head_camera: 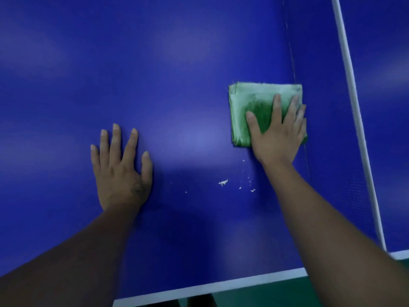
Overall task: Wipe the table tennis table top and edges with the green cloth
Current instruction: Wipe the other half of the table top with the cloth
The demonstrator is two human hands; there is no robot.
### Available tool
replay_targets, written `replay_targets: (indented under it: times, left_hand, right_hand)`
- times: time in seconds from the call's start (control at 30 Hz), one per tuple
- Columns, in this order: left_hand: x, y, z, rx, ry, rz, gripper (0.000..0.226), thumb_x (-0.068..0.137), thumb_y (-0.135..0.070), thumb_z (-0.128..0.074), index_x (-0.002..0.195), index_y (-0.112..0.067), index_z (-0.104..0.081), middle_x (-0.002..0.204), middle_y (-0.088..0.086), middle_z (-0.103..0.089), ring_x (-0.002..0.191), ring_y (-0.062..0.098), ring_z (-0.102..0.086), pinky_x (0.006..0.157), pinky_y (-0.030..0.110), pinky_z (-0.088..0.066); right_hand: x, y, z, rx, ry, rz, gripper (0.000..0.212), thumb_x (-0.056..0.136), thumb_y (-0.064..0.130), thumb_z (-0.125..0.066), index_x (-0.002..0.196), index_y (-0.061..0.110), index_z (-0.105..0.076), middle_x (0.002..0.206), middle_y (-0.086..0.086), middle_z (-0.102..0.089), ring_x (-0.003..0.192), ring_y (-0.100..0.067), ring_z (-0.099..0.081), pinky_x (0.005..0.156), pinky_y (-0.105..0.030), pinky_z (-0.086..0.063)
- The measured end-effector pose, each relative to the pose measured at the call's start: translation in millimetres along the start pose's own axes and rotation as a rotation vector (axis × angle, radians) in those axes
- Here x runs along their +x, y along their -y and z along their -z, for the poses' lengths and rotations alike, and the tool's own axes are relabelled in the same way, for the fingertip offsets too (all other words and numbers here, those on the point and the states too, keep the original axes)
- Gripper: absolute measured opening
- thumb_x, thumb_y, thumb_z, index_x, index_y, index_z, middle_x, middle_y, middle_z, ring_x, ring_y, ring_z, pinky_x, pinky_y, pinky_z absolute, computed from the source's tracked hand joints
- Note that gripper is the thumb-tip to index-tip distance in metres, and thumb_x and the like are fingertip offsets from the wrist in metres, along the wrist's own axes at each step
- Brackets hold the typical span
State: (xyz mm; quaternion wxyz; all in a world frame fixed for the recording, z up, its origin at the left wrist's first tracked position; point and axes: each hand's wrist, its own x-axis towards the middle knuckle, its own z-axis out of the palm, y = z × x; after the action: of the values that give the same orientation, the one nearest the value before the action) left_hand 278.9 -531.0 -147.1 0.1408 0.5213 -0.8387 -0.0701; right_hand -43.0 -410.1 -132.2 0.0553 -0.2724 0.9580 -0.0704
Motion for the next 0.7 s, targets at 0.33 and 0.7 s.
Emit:
replay_targets:
  times: [0.33,0.7]
  left_hand:
    - [0.1,-1.6,1.0,-0.001,0.009,0.012,0.058,0.113,-0.046,-0.043,0.166,-0.022,-0.042,0.178,0.009,-0.026,0.167,0.032,-0.015,0.133,0.060,-0.013]
    - [1.6,-2.7,3.0,0.004,0.006,-0.010,0.054,0.110,-0.019,-0.044,0.163,-0.020,-0.046,0.175,0.012,-0.032,0.165,0.036,-0.020,0.133,0.060,-0.014]
  right_hand:
    - [-125.7,-34.7,-3.4,0.012,-0.006,-0.136,0.092,0.100,0.083,-0.031,0.174,0.029,-0.019,0.182,-0.014,-0.002,0.168,-0.041,-0.002,0.133,-0.063,-0.008]
    - [-100.8,82.4,-22.6,-0.017,0.060,0.308,0.099,0.095,0.092,-0.030,0.174,0.032,-0.019,0.182,-0.015,-0.004,0.168,-0.042,-0.004,0.135,-0.057,-0.006]
